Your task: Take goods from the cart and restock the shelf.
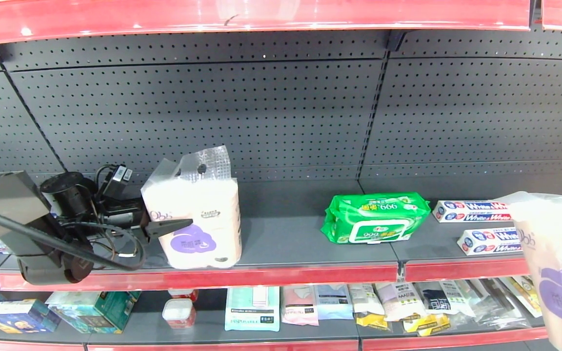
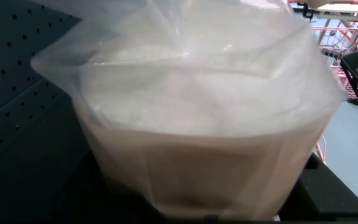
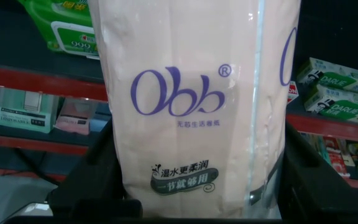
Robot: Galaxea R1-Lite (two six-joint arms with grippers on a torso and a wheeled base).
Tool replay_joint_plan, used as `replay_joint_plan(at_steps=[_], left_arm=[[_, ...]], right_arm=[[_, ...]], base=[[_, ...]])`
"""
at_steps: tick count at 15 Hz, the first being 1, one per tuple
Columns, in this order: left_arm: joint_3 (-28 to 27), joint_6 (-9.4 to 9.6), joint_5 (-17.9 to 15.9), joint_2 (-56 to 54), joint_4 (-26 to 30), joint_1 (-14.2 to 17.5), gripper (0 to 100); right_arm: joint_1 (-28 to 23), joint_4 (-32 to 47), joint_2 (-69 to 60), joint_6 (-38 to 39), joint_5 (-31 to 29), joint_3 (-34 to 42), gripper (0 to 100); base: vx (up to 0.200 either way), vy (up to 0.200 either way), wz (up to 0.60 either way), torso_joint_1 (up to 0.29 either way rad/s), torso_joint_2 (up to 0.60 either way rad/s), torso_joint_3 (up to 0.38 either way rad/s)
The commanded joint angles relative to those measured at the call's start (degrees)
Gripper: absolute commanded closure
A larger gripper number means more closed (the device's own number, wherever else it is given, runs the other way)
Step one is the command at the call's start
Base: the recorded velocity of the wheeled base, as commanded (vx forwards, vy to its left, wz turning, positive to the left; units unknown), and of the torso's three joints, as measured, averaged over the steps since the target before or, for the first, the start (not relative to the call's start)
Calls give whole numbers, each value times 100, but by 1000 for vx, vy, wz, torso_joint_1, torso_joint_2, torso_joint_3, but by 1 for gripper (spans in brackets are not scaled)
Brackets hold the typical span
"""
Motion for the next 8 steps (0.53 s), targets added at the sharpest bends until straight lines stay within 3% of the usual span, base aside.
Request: replay_joint_plan(at_steps=[1,8], left_arm=[[28,-2,-2,-27,-1,-4,100],[28,-2,-2,-27,-1,23,100]], right_arm=[[-2,2,-4,-2,-4,-3,100],[-2,2,5,-2,-4,-3,100]], base=[[0,0,0,0,0,0],[0,0,0,0,0,0]])
